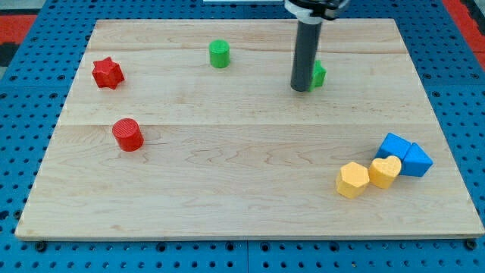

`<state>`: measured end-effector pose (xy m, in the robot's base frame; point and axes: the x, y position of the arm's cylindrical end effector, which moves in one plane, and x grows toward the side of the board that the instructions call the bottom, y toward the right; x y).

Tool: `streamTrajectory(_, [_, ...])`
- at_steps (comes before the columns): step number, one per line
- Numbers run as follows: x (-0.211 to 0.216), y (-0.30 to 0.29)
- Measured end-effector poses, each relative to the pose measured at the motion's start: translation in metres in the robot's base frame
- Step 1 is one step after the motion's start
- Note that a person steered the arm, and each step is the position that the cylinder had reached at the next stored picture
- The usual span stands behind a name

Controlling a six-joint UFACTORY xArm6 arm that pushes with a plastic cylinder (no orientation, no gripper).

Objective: Push the blue triangle towards the center

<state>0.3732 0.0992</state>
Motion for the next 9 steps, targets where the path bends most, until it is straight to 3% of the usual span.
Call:
streamTrajectory(1, [0.043,0.044])
streamTrajectory(3, [0.127,0.2])
streamTrajectory(4, [0.167,0.185])
streamTrajectory(6, [0.117,0.066])
streamTrajectory(7, [0.089,0.061])
streamTrajectory(9, [0.079,0.059])
